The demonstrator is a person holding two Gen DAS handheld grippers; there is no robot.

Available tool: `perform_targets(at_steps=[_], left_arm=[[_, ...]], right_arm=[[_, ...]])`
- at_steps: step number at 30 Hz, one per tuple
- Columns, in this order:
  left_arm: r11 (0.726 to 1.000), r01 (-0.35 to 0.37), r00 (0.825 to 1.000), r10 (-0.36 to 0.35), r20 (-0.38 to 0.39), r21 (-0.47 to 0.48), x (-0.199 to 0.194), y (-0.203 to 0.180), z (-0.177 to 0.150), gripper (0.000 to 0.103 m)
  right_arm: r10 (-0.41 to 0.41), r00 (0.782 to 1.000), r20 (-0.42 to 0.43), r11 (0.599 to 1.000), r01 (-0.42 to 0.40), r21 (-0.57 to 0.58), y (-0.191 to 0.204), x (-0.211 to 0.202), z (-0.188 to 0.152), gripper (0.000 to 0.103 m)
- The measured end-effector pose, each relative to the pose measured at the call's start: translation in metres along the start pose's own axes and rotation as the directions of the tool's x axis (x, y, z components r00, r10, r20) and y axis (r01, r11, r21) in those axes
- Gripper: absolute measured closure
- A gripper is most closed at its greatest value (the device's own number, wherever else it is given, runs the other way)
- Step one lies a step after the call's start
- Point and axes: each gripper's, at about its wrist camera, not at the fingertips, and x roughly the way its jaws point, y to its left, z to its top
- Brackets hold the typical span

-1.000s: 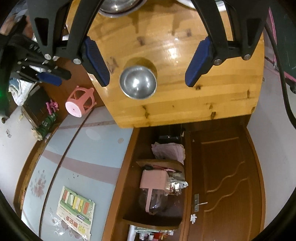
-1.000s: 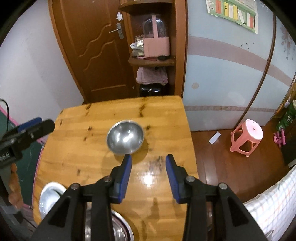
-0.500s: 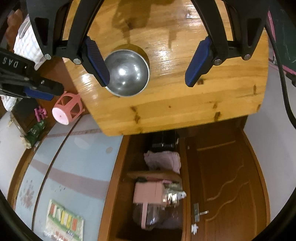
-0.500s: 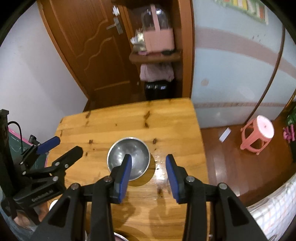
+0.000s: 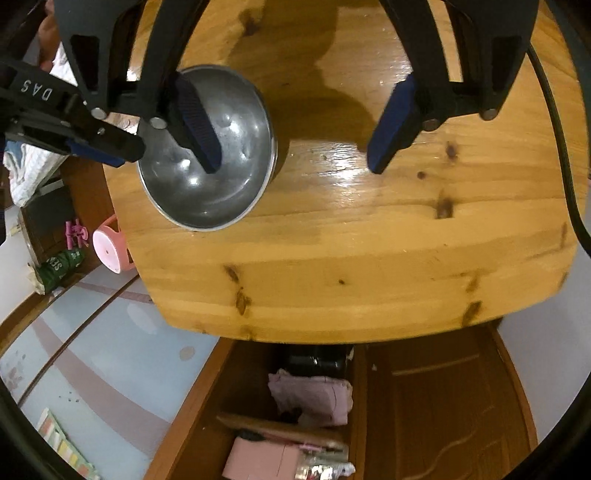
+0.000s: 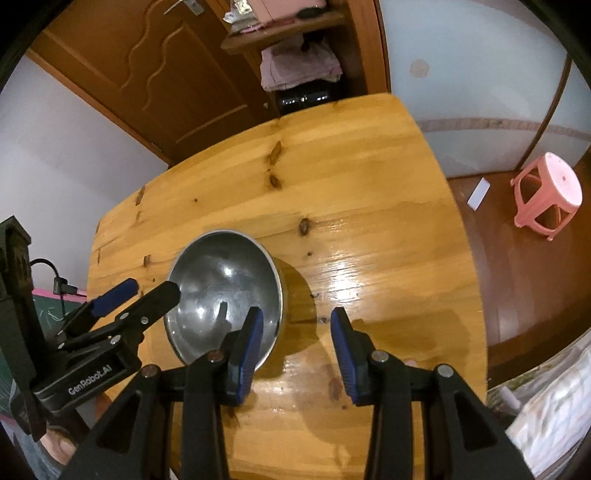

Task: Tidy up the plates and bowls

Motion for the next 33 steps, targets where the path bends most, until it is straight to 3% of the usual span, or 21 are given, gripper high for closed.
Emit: perform_targets(at_steps=[1,3,5,10,15,18,21,27,33], left_arm=[[1.000,0.010,1.000,-0.010,-0.020,-0.007,0.006,0.001,0.000,0.030],[1.000,0.027,0.999,-0.027,-0.037,-0.012,0.014,0.003,0.001,0.044],[0.999,0.046,0.997,-0.047,-0.066,-0.012,0.022,0.003,0.000,0.056],[0.998,0.070,0.993,-0.070,-0.096,-0.006,0.034,0.002,-0.004,0.078],[0.993,0.109,0.987,-0.114,-0.110,-0.047,0.037,0.008,-0.006,0.083],[0.993,0.112,0.987,-0.116,-0.114,-0.038,0.034,0.006,-0.008,0.089],[0.993,0.111,0.986,-0.114,-0.125,-0.034,0.029,0.002,-0.011,0.089],[0.996,0.079,0.993,-0.075,-0.094,0.033,-0.009,-0.016,-0.023,0.089],[0.994,0.097,0.995,-0.096,-0.032,0.048,-0.062,-0.022,-0.034,0.089]], right_arm=[[0.001,1.000,-0.006,1.000,-0.001,0.000,0.001,0.003,0.000,0.065],[-0.004,1.000,-0.017,1.000,0.004,-0.004,0.003,0.009,0.000,0.071],[0.005,0.999,-0.033,1.000,-0.005,-0.005,0.003,0.015,0.001,0.082],[0.025,0.999,-0.046,1.000,-0.025,0.004,0.004,0.022,0.000,0.088],[0.030,0.999,-0.040,1.000,-0.030,-0.002,0.005,0.023,-0.001,0.091],[0.030,0.999,-0.040,0.999,-0.031,-0.008,0.007,0.021,-0.003,0.091],[0.029,0.999,-0.038,1.000,-0.029,-0.011,0.009,0.019,-0.006,0.092],[0.020,1.000,-0.016,1.000,-0.020,-0.011,0.014,0.001,-0.021,0.095],[0.036,0.999,0.020,0.999,-0.036,-0.001,0.021,-0.036,-0.040,0.098]])
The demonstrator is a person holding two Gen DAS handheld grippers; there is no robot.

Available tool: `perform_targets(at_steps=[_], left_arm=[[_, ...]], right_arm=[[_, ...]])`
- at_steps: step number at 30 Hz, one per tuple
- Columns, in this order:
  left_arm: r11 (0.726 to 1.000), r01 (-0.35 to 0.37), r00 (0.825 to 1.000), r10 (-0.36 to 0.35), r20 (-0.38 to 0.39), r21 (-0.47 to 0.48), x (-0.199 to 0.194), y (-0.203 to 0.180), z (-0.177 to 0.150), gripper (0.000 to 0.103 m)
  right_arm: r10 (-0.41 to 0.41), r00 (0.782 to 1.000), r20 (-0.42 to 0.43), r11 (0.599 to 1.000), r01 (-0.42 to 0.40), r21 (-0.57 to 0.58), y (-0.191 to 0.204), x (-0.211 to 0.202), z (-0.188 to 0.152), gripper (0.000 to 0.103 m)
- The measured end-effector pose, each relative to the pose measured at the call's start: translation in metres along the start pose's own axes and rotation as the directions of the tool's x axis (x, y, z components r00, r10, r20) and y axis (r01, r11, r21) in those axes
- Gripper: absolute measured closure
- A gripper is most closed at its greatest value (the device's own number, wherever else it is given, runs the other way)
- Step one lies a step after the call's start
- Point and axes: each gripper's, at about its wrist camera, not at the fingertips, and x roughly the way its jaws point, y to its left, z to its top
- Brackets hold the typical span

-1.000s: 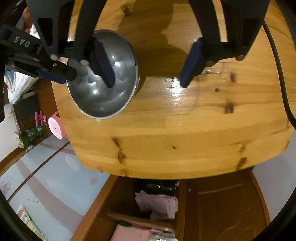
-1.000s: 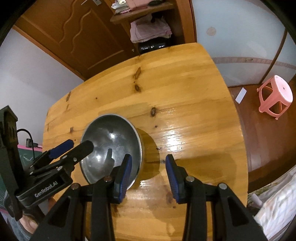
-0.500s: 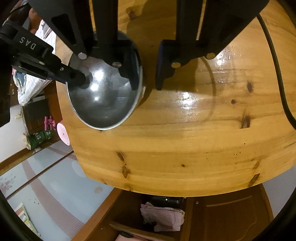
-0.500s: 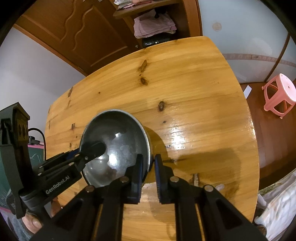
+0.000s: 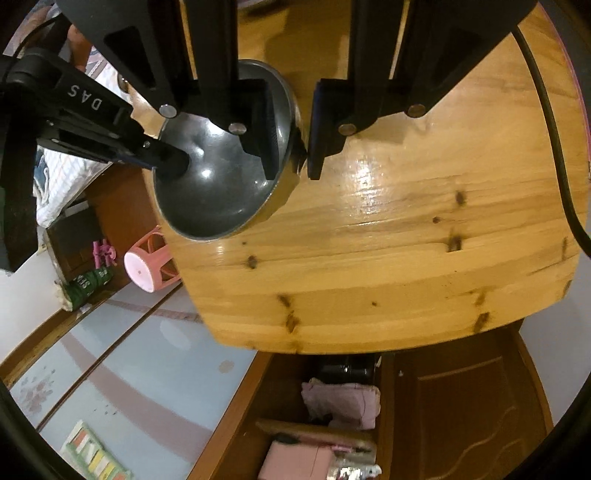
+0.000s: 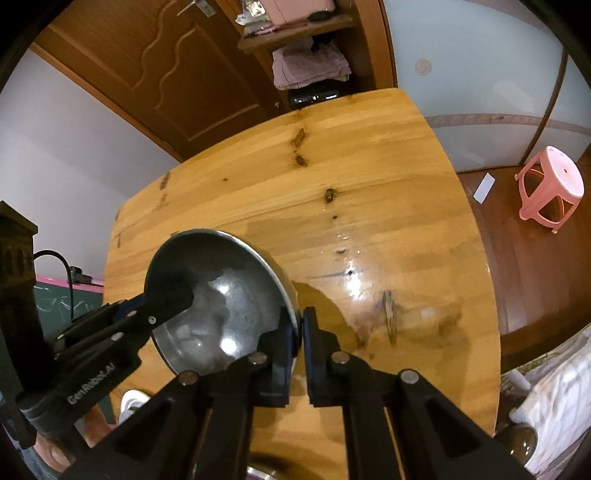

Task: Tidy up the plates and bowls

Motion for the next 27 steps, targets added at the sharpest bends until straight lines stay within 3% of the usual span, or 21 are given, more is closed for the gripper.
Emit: perform_targets(at_steps=[6,14,21,27], left_arm=[[1.000,0.003,0.999,-0.004,0.053,0.018,-0.053,-0.014,-0.026,0.089],[0.998,0.049,0.994,-0.053,0.095,0.046,-0.116,-0.023,-0.089,0.089],[0.995,0.096,0.992,-0.099,0.081,0.035,-0.127,-0.016,-0.155,0.089],[0.996,0.087,0.996,-0.087,0.014,0.019,-0.102,-0.012,-0.200,0.089]], right_arm=[[0.002,0.999,0.047,1.000,-0.001,-0.026,0.019,-0.044,-0.027,0.098],[0.013,0.996,0.092,0.999,-0.009,-0.044,0.038,-0.096,-0.082,0.098],[-0.003,0.997,0.077,0.997,0.009,-0.078,0.044,-0.108,-0.141,0.097],[-0.031,0.999,0.031,0.996,0.033,-0.081,0.041,-0.090,-0.185,0.096]])
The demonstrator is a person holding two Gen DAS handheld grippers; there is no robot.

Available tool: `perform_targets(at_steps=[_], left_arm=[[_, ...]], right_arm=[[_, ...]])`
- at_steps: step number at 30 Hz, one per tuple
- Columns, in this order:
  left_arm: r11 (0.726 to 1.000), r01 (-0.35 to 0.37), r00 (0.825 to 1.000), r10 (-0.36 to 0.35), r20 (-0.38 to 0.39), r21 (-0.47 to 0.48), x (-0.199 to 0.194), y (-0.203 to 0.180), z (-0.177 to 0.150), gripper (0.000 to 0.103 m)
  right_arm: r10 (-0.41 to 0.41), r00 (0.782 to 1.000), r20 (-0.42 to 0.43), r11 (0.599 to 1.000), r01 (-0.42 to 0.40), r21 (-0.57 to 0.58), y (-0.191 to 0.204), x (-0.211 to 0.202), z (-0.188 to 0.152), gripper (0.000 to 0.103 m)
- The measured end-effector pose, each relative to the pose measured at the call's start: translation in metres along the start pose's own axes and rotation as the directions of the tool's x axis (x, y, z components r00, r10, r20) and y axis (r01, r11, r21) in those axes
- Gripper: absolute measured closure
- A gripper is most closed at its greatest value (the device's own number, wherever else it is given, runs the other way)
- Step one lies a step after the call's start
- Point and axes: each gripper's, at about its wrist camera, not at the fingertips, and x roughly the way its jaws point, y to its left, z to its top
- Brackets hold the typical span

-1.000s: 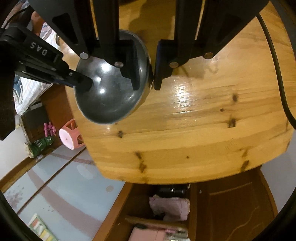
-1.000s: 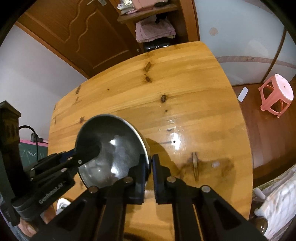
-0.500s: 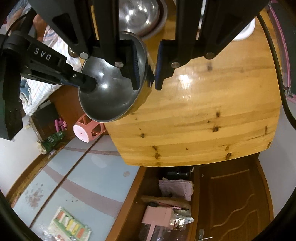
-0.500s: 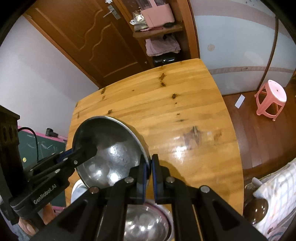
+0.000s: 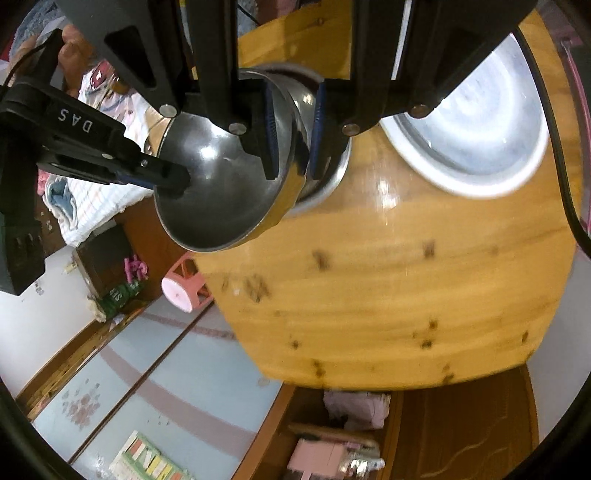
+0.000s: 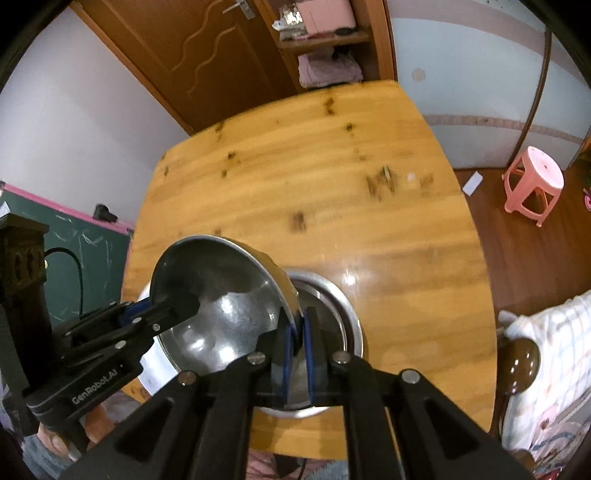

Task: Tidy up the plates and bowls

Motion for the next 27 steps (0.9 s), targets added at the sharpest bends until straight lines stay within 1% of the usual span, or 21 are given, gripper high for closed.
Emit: perform_targets(at_steps=[3,7,16,17,22,23,24,25,27], left_arm=[[1.000,-0.002,0.999,0.001,-0.050,-0.025,0.020,0.005,-0.016,0.089],[0.999,0.010,0.996,-0.014,-0.092,-0.047,0.036,0.008,-0.022,0.089],[0.999,-0.029,0.994,0.027,-0.110,-0.017,0.055,0.006,-0.016,0.089],[0.999,-0.032,0.994,0.031,-0.101,-0.012,0.056,0.006,-0.014,0.089],[0.999,-0.038,0.995,0.037,-0.087,-0.005,0.060,0.006,-0.010,0.088],[0.999,-0.033,0.996,0.033,-0.084,-0.003,0.060,0.005,-0.009,0.085],[1.000,-0.030,0.996,0.030,-0.081,0.002,0.059,0.005,-0.010,0.080],[1.000,-0.024,0.997,0.025,-0.074,0.009,0.058,0.004,-0.010,0.078],[1.000,-0.015,0.997,0.017,-0.073,0.017,0.057,0.002,-0.010,0.069]], right_arm=[[-0.016,0.999,-0.033,1.000,0.017,0.015,-0.006,0.014,-0.015,0.096],[-0.034,0.998,-0.055,0.999,0.035,0.032,-0.012,0.027,-0.025,0.096],[-0.040,0.997,-0.073,0.998,0.043,0.045,-0.019,0.046,-0.023,0.096],[-0.040,0.997,-0.070,0.998,0.043,0.042,-0.019,0.046,-0.023,0.096],[-0.090,0.995,-0.030,0.996,0.090,-0.002,-0.012,0.045,-0.021,0.096],[-0.102,0.995,-0.021,0.995,0.102,-0.008,-0.010,0.044,-0.020,0.096],[-0.119,0.993,-0.007,0.993,0.119,-0.022,-0.007,0.043,-0.020,0.096],[-0.125,0.992,0.001,0.992,0.125,-0.029,-0.006,0.042,-0.020,0.092],[-0.143,0.989,0.021,0.989,0.144,-0.038,-0.004,0.039,-0.020,0.090]])
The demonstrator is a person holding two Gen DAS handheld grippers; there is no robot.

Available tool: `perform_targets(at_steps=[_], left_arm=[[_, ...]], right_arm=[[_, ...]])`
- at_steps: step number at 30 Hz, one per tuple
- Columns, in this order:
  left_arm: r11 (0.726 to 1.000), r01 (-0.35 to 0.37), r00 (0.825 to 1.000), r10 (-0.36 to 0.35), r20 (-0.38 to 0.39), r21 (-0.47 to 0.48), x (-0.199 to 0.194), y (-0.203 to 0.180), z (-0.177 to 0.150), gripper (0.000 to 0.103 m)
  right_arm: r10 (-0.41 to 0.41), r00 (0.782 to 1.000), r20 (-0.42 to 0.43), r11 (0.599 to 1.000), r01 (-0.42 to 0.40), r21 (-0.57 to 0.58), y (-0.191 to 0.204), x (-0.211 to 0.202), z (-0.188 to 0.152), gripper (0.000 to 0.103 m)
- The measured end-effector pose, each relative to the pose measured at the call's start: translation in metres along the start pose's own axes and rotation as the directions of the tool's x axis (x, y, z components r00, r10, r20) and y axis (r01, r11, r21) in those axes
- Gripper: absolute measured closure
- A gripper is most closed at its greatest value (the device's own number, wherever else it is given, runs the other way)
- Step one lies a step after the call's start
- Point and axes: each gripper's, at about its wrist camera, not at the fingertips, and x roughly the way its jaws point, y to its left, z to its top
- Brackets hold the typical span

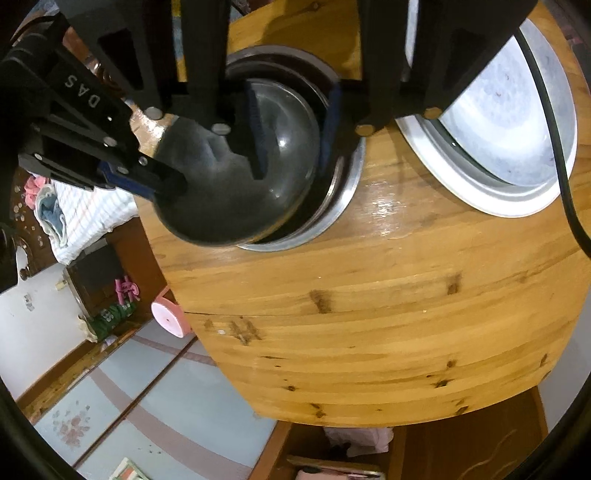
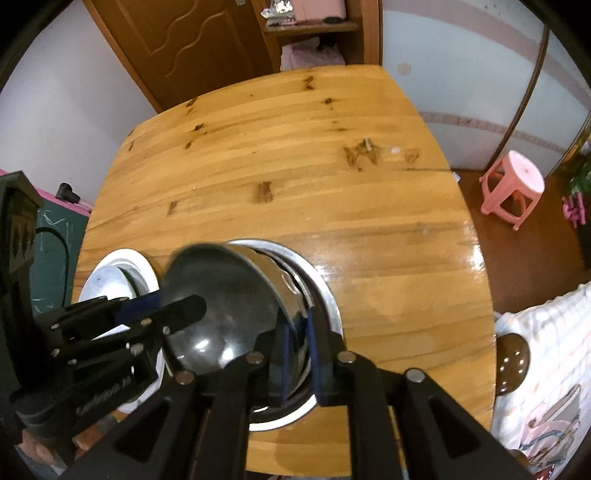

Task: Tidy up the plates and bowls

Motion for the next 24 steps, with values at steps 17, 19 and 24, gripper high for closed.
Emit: perform_targets(at_steps=[17,19,24], left_arm=[[0.995,-0.080,0.970,0.065,0.236,0.056,-0.064,-0.011,-0.017,0.028],[0.995,-0.083,0.970,0.068,0.235,0.056,-0.066,-0.007,-0.019,0.028],[0.995,-0.090,0.971,0.078,0.226,0.041,-0.067,0.004,-0.020,0.027]], right_arm=[[0.024,0.993,0.115,1.000,-0.024,0.002,-0.001,-0.031,-0.018,0.090],[0.025,0.992,0.125,1.000,-0.025,-0.003,-0.001,-0.033,-0.020,0.090],[0.041,0.990,0.136,0.999,-0.044,0.023,-0.013,-0.034,-0.021,0.081]])
